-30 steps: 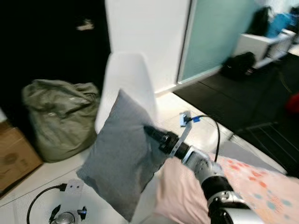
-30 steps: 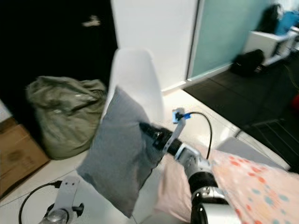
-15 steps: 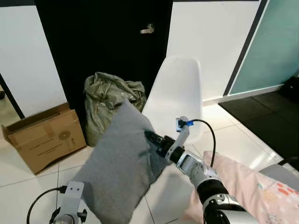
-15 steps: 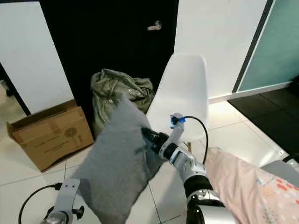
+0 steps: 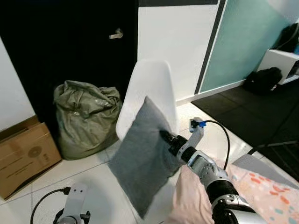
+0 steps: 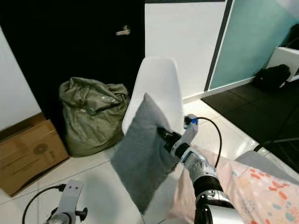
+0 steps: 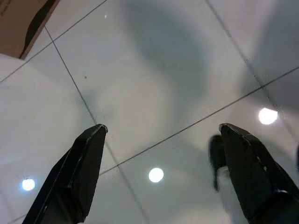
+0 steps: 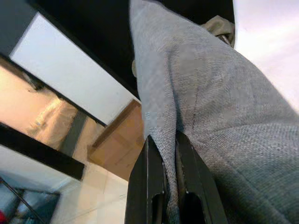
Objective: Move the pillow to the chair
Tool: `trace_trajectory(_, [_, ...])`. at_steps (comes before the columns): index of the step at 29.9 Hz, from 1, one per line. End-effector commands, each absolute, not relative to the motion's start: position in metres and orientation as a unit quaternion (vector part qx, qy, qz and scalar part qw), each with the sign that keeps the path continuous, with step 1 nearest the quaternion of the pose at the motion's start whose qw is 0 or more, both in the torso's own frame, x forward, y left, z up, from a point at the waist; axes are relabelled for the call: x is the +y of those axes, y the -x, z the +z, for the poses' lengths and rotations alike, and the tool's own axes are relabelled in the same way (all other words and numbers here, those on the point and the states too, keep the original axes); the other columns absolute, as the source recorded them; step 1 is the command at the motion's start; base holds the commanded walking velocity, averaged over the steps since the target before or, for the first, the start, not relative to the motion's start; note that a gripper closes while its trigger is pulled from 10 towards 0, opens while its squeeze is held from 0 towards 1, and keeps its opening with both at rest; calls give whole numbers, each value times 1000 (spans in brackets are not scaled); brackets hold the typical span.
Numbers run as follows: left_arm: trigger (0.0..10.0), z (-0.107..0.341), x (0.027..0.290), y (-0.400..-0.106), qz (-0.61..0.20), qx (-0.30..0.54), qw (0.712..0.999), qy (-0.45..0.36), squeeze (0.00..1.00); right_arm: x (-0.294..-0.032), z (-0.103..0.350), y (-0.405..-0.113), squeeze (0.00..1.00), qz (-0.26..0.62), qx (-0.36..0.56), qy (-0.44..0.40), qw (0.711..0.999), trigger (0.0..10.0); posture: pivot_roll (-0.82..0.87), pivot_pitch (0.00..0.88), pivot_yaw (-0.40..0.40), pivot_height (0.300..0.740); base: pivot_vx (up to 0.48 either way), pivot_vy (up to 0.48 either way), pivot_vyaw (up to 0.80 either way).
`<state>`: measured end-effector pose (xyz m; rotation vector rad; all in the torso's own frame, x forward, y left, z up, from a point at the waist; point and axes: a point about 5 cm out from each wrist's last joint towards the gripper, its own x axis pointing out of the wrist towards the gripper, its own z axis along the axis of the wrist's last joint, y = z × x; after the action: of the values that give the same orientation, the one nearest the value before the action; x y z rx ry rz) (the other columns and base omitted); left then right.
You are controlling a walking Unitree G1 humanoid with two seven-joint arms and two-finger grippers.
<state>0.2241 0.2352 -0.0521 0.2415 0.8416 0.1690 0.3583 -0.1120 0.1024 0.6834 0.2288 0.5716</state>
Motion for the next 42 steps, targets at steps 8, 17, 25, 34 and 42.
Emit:
trace_trajectory(8, [10000,-51,231,-228,71,402,905,-117,0,-115,114,-363,0,276,81,-333,898,10000,-109,56,-42,740,444,0,0])
trace_trajectory(17, [10000,-51,231,-227,72,402,906,-114,0,-114,114,-364,0,276,83,-332,898,10000,-110,59,-43,740,444,0,0])
trace_trajectory(25, [10000,-52,230,-227,71,402,906,-114,0,-114,115,-364,0,279,81,-329,898,10000,-112,59,-43,740,446,0,-300])
trace_trajectory(34, [10000,-52,229,-227,71,402,906,-114,0,-114,115,-365,0,279,79,-330,898,10000,-112,59,-43,740,446,0,-542])
trace_trajectory(42, [10000,-53,228,-226,70,402,906,-114,0,-114,116,-365,0,280,79,-330,898,10000,-112,59,-42,740,443,0,-217])
